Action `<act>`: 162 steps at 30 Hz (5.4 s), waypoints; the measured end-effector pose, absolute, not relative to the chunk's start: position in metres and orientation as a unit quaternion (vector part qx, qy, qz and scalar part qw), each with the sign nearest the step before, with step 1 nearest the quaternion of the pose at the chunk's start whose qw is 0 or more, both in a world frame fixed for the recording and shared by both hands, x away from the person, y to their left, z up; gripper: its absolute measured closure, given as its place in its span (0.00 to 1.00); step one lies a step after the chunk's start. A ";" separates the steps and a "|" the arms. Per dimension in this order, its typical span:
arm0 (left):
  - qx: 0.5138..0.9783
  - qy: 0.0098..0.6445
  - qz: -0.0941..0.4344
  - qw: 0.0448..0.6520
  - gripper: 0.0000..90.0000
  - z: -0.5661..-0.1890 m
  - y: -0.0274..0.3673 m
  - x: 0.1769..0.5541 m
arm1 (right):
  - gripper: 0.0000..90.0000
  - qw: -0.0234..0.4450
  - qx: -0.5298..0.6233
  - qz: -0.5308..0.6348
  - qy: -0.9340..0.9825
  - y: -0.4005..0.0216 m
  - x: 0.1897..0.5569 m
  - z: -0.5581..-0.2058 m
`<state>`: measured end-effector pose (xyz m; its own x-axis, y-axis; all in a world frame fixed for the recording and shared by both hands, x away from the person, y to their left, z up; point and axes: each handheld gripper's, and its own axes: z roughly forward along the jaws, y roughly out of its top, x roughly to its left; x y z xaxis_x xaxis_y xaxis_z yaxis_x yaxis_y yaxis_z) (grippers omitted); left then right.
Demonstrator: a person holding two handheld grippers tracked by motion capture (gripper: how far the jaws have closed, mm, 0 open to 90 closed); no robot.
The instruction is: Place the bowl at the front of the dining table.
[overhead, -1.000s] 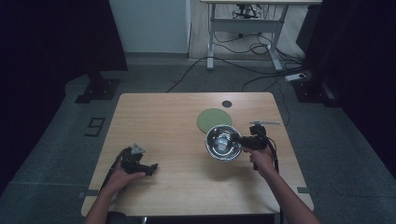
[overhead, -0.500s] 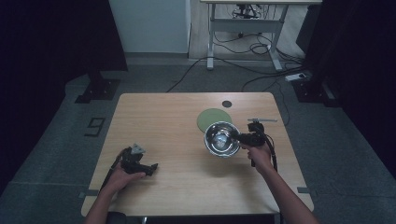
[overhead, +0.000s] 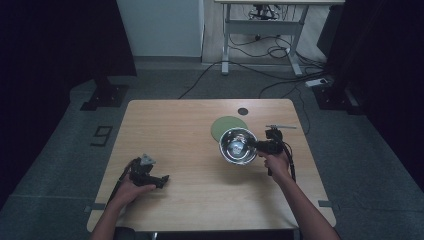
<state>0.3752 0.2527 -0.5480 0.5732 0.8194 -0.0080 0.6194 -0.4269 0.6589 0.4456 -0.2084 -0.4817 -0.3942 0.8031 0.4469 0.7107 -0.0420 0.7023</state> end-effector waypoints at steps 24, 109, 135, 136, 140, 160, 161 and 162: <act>0.829 0.434 0.159 0.314 0.00 -0.548 0.253 0.375 | 0.95 0.057 0.564 0.461 0.683 -0.205 0.467 -0.485; 0.830 0.432 0.159 0.315 0.00 -0.548 0.252 0.375 | 0.95 0.067 0.602 0.438 0.664 -0.192 0.535 -0.508; 0.830 0.432 0.159 0.315 0.00 -0.548 0.252 0.375 | 0.95 0.070 0.603 0.432 0.667 -0.186 0.549 -0.509; 0.830 0.432 0.159 0.315 0.00 -0.548 0.252 0.375 | 0.95 0.069 0.605 0.429 0.667 -0.186 0.550 -0.511; 0.830 0.432 0.159 0.315 0.00 -0.548 0.252 0.375 | 0.95 0.069 0.610 0.428 0.663 -0.187 0.553 -0.516; 0.830 0.432 0.159 0.315 0.00 -0.548 0.252 0.375 | 0.95 0.066 0.618 0.433 0.653 -0.179 0.569 -0.524; 0.830 0.432 0.159 0.315 0.00 -0.548 0.252 0.375 | 0.95 0.067 0.619 0.433 0.651 -0.180 0.570 -0.524; 0.830 0.432 0.159 0.315 0.00 -0.548 0.252 0.375 | 0.95 0.067 0.620 0.434 0.650 -0.181 0.570 -0.525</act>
